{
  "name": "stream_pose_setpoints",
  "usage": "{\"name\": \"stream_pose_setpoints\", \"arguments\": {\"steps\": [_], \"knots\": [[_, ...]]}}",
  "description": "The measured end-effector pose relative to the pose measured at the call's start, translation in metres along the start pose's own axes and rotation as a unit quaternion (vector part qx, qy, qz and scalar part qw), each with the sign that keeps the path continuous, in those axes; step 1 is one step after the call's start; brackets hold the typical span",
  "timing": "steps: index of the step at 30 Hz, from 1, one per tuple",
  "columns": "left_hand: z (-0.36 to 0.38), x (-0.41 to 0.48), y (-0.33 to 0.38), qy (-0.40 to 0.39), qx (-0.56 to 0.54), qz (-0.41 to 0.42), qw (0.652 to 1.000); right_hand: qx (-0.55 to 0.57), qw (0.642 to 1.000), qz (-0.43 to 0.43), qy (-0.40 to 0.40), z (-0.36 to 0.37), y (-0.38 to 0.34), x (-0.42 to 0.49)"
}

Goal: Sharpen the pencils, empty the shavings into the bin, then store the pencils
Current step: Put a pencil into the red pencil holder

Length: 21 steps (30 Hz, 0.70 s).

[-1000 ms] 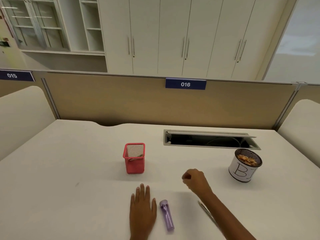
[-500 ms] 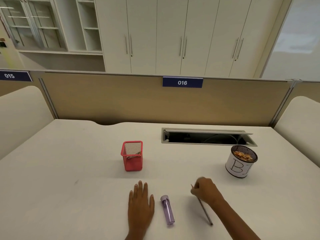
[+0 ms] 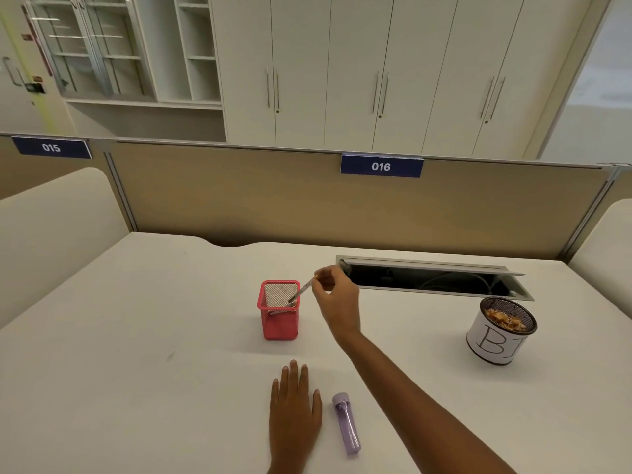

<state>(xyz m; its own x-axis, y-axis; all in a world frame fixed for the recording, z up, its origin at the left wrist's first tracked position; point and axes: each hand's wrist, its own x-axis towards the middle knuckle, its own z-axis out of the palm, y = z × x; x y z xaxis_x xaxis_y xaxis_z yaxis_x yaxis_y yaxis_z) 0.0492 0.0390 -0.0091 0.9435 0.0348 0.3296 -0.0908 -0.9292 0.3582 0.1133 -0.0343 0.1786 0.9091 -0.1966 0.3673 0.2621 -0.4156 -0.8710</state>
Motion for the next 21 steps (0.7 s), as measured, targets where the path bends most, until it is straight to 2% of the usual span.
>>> {"name": "stream_pose_setpoints", "arguments": {"steps": [4, 9, 14, 17, 21], "knots": [[-0.004, 0.002, 0.005, 0.001, -0.008, -0.01, 1.0, -0.036, 0.997, 0.054, -0.029, 0.017, 0.015, -0.002], [-0.003, 0.002, 0.003, -0.035, 0.002, -0.02, 0.999, -0.06, 0.995, 0.065, -0.056, 0.012, 0.025, -0.008], [0.0, 0.003, -0.007, -0.011, -0.008, 0.022, 1.0, -0.103, 0.99, 0.085, -0.044, -0.022, 0.048, -0.017], [-0.004, -0.003, -0.001, -0.027, -0.007, 0.026, 0.999, -0.134, 0.986, 0.097, -0.035, -0.051, 0.068, -0.03], [-0.007, -0.003, -0.001, -0.03, -0.002, 0.018, 0.999, -0.189, 0.966, 0.15, -0.087, -0.075, 0.09, -0.057]]}}
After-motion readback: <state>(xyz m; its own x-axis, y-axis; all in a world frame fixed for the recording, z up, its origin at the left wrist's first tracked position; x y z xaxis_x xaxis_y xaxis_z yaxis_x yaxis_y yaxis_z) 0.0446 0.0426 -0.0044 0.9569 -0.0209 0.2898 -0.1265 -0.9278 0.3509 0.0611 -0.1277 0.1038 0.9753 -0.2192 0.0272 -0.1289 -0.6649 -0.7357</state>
